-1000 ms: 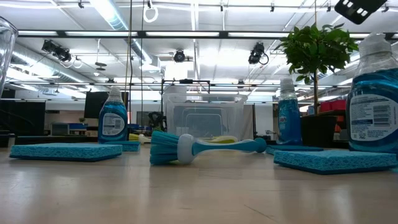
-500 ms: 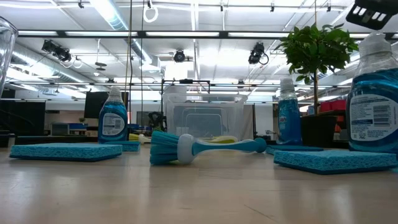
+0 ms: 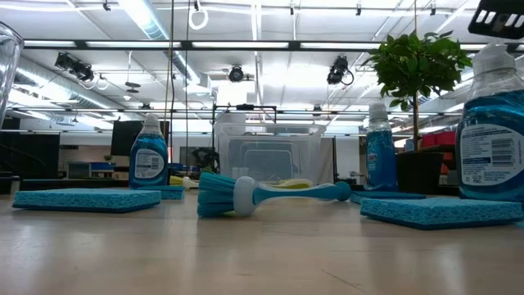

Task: Pick & Place Kitchen Sink Supplies
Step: Put the blue dishwashing liquid into the bottom right transparent bin

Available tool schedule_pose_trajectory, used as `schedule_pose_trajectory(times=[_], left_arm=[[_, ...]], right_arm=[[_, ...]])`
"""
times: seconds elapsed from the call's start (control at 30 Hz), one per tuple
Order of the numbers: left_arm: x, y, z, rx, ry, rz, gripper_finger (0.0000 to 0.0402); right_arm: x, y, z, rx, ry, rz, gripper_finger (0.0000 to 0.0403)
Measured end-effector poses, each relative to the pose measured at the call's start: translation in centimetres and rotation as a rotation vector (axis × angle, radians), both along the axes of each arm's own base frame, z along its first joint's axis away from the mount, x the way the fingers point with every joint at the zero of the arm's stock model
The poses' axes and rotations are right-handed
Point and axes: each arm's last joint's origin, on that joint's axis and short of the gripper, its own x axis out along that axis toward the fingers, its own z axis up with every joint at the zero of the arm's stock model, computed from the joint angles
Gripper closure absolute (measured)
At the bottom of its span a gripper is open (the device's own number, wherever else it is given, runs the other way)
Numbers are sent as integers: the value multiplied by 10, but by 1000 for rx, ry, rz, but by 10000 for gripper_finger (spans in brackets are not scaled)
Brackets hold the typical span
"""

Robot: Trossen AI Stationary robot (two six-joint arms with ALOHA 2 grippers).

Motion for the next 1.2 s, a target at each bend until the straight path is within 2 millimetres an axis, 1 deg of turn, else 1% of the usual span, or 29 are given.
schedule_pose_trajectory(times=[0.13, 0.23, 0.43, 0.6, 0.67, 0.97, 1.2], left_arm=[[0, 0, 0, 1, 0, 0, 104], [0, 0, 0, 1, 0, 0, 104], [0, 0, -1, 2, 8, 0, 104], [0, 0, -1, 2, 8, -1, 104], [0, 0, -1, 2, 9, -1, 104], [-1, 0, -1, 1, 14, 0, 104], [-1, 0, -2, 1, 18, 0, 104]], right_arm=[[3, 2, 7, 37, -41, -12, 131], [5, 2, 23, 35, -96, 3, 131], [9, -2, 57, -88, -187, -13, 131], [13, -6, 69, -189, -122, -64, 131], [14, -6, 69, -228, -72, -64, 131], [18, -4, 45, -382, 146, 9, 131], [34, -2, 30, -388, 280, -83, 131]])
